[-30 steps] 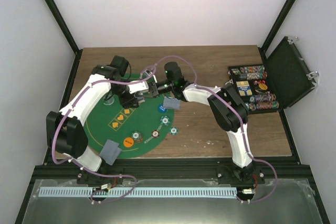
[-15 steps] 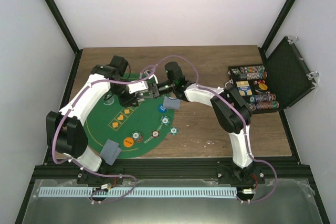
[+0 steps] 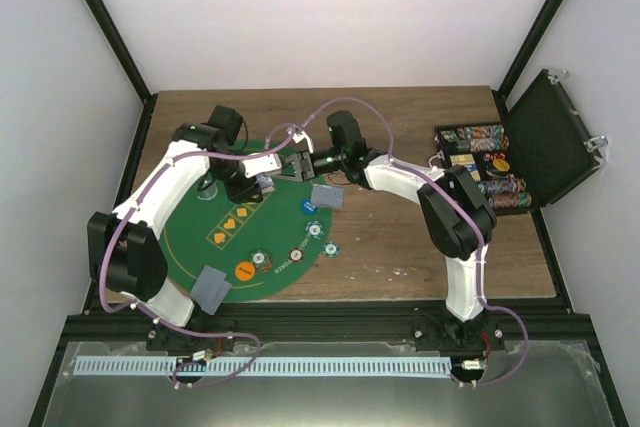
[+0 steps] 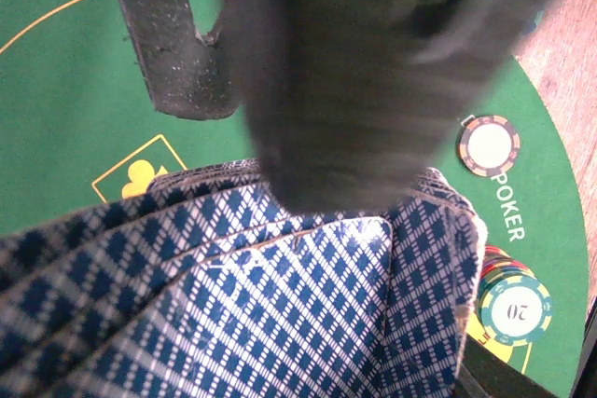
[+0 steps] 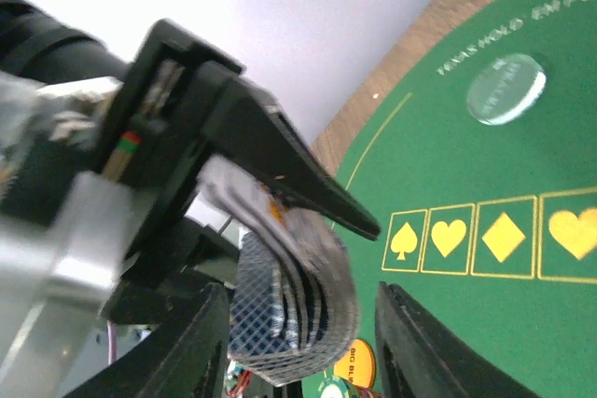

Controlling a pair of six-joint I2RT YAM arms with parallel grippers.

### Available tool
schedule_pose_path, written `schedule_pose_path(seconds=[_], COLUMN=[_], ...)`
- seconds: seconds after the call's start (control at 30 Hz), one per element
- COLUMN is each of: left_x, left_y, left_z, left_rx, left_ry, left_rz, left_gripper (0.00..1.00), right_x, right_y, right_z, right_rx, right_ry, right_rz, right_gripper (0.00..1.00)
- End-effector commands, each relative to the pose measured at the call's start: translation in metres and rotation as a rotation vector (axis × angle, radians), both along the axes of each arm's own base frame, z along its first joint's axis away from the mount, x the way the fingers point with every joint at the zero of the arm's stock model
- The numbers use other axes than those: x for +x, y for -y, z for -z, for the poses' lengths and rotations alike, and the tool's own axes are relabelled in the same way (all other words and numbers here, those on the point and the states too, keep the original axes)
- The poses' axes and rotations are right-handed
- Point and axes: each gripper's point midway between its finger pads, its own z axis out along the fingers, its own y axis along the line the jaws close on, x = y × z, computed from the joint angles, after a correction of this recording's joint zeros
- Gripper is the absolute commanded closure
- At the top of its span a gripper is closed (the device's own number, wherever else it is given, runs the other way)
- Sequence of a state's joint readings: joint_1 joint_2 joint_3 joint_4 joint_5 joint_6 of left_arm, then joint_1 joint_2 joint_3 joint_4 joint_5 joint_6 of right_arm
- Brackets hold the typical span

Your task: Distribute texas hold em gaming equipment

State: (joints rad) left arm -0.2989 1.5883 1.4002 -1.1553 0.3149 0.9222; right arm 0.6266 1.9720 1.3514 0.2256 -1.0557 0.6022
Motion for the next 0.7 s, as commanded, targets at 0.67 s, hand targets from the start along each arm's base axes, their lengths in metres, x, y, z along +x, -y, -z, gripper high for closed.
schedule_pose_path(seconds=[0.67], left_x=[-0.010], left_y=[0.015], left_z=[-0.019], left_rx=[-0.116], left_ry=[-0.036], left_rz=[0.013], left_gripper=[0.50], right_x=[-0.009], right_y=[-0.037], right_z=[-0.027], right_rx=[0.189], right_ry=[0.059], right_rz=[-0.134], right_gripper=[0.35])
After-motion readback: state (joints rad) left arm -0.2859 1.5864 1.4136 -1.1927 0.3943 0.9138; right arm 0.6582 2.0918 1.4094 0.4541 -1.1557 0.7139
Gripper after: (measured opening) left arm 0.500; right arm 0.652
